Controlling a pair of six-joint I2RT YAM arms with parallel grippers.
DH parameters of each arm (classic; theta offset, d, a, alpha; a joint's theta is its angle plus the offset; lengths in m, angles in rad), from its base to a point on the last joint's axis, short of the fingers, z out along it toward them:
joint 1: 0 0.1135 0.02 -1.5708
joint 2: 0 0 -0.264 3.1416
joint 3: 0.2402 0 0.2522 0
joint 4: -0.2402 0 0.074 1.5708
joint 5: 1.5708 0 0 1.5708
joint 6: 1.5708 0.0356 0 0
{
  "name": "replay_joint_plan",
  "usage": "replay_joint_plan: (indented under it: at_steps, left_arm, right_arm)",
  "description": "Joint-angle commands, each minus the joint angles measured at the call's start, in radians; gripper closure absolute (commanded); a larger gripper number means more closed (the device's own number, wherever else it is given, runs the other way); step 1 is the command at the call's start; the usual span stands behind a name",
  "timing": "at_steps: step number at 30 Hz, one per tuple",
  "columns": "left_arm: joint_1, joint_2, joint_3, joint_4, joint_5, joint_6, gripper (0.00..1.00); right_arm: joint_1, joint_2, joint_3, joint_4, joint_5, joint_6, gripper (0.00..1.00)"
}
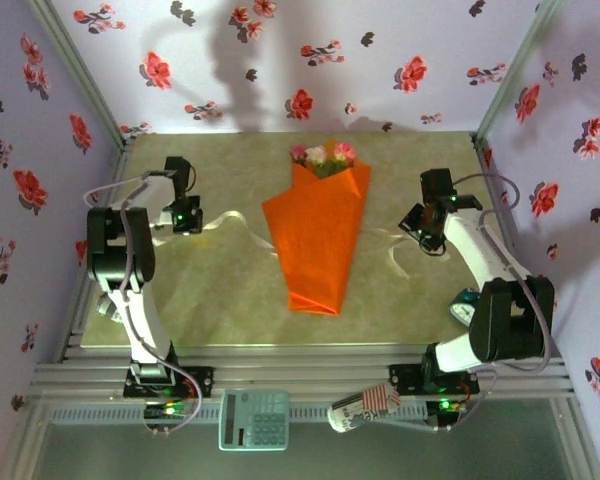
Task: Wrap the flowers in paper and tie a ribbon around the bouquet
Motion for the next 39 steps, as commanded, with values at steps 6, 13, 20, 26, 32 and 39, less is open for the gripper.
replay_joint_plan:
  at_steps: [6,13,20,26,32,39]
  left_arm:
    - [-0.347,-0.197,0.219,-0.254,-0.083,0.256,1.00]
    - [-0.634,0.132,0.675,-0.420,-0.151,0.584,1.00]
    - [-0.746,0.461,1.008,-0.393,-0.127,0.962,1.00]
    - [-0.750,0.461,0.924,-0.098,-0.068,1.062,1.00]
    - [-0.753,0.512,0.928,0.065,0.034,1.010,0.73]
    - [-0.754,0.437,0.971,0.024,0.045,0.980,0.36]
  right_arm:
    - [-0.003,-0.051,-0.009,-0.043,0.086,-0.021,0.51]
    - [-0.004,-0.057,-0.015,-0.040,0.063,-0.026,0.52]
    - [-0.005,-0.095,-0.093,-0.031,0.031,-0.005,0.51]
    - [-0.007,-0.127,-0.169,-0.018,0.010,0.021,0.50]
    - [-0.055,-0.078,-0.172,-0.007,0.002,0.033,0.46]
    - [-0.122,0.047,-0.076,0.026,-0.028,0.086,0.40]
